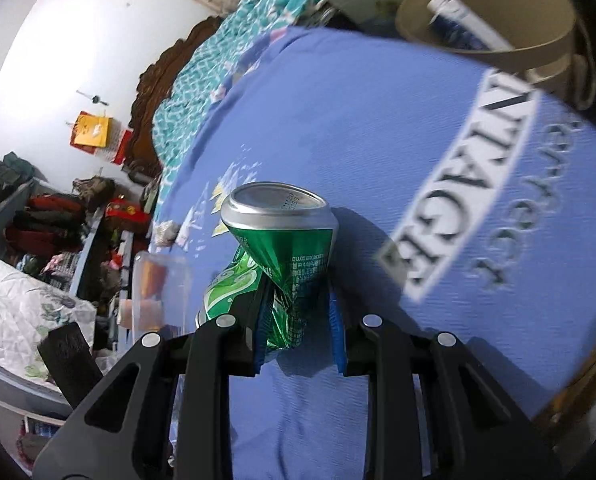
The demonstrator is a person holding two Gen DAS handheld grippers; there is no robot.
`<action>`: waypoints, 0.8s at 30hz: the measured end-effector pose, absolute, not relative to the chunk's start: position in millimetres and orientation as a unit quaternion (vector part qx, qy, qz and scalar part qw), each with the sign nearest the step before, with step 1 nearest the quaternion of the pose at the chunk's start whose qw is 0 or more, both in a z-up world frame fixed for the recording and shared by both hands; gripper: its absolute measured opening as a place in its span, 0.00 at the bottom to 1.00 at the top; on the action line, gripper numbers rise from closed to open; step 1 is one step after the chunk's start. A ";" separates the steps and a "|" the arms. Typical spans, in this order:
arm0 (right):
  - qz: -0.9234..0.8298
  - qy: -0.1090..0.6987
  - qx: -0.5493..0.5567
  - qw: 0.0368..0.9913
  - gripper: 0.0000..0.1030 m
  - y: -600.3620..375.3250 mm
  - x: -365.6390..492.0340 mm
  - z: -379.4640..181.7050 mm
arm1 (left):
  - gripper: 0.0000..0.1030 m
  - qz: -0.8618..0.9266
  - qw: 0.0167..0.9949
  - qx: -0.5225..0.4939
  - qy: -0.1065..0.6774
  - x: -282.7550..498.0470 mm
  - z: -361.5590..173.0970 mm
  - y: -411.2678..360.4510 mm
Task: Collect trash
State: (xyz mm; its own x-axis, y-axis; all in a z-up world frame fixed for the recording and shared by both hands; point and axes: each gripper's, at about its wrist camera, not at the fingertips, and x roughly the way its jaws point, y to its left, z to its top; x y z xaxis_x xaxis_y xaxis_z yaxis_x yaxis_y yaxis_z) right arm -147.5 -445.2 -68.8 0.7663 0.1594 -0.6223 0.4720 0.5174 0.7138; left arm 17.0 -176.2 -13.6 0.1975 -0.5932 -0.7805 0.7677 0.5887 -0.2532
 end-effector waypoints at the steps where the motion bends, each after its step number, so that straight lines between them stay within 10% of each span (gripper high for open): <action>1: -0.101 0.324 0.482 0.808 0.27 -448.4 -152.0 -69.5 | 0.62 -0.437 0.769 0.105 0.454 16.0 -18.0 -184.4; 12: -0.078 0.301 0.511 0.801 0.49 -453.0 -163.4 -80.5 | 0.72 -0.411 0.785 0.133 0.444 8.7 -11.9 -200.5; 24: -0.071 0.284 0.508 0.810 0.50 -438.9 -159.3 -78.5 | 0.68 -0.399 0.779 0.157 0.458 7.0 -15.7 -207.8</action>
State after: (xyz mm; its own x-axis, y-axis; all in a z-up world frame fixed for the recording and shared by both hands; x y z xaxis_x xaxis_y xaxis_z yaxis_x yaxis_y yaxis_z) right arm -159.3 -438.9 -78.5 0.8284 0.1741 -0.5325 0.4032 0.4745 0.7825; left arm 7.0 -207.8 -15.7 0.2632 -0.4778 -0.8381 0.7646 0.6331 -0.1208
